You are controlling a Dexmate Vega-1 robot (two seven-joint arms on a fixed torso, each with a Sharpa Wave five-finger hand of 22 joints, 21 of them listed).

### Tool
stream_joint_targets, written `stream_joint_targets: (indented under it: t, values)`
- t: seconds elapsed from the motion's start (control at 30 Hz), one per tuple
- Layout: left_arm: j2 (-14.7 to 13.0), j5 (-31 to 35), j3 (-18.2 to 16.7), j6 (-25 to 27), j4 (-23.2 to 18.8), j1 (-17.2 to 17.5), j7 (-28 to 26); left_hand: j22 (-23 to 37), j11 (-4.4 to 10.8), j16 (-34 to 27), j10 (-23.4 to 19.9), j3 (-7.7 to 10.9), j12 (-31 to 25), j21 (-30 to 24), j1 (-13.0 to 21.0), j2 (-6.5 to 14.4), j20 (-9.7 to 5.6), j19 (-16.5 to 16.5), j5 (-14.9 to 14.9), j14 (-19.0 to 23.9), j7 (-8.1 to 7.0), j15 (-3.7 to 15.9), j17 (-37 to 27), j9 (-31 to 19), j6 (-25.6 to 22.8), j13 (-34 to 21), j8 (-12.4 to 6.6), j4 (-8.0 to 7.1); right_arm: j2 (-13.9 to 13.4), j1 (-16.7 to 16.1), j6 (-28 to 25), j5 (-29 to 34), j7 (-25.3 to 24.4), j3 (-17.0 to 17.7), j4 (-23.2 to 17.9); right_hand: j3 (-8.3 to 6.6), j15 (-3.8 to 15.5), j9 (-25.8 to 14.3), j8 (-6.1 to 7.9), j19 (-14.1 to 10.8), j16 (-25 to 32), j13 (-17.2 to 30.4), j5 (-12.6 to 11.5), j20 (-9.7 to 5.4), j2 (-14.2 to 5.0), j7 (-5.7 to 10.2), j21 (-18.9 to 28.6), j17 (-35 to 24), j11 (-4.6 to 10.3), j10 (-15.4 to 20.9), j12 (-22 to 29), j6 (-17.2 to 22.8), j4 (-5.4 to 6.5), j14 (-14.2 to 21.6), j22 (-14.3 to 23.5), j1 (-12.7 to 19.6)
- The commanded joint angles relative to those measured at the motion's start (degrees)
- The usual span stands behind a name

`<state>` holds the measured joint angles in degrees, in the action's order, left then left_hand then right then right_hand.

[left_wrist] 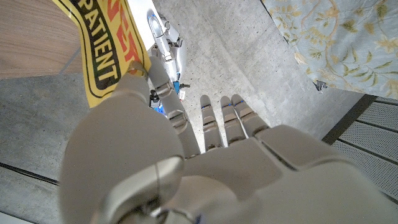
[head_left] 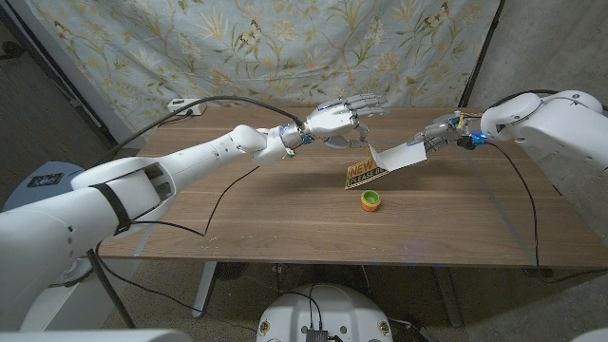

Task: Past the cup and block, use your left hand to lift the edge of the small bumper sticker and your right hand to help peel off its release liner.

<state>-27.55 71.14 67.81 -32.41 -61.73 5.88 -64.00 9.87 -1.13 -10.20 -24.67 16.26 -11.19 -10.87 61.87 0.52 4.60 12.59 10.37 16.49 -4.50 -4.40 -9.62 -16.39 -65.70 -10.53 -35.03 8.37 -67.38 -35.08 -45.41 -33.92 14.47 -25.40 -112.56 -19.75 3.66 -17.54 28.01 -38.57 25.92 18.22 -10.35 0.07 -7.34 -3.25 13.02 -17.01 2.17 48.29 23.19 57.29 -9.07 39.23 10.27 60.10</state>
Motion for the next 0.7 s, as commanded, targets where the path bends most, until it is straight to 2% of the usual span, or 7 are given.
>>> stream_joint_targets:
  t: [0.03,0.7]
  values:
    - [-1.46,-1.39,0.93,0.56,-1.23,-0.22,0.00,0.11,0.33,-0.21,-0.36,-0.31,-0.30,-0.24,-0.35,0.14,-0.38,-0.02,0.02,0.38,-0.37,0.13,-0.11,-0.10,0.04,-0.21,-0.31,0.06,-0.32,0.92,-0.86,0.57,0.28,-0.21,-0.11,0.21,3.36,-0.09,0.54,-0.28,0.25,0.37,-0.25,-0.55,-0.10,0.46,0.15,-0.12,0.14,0.55,0.54,0.32,0.00,0.67,0.17,0.74]
    - [-3.99,-2.12,-0.11,0.77,-4.03,0.85,0.95,0.11,0.60,-0.27,-0.68,-0.36,-0.36,-0.22,-0.49,0.08,-0.48,-0.11,0.03,0.67,-0.43,0.38,-0.11,0.01,0.12,-0.22,-0.36,0.03,-0.56,2.52,-2.25,2.27,1.12,-1.15,-0.28,0.52,3.80,-0.11,0.76,-0.17,0.33,1.30,-0.33,-1.05,-0.17,0.46,0.09,-0.16,0.31,0.79,1.07,0.37,0.04,1.35,0.17,0.96]
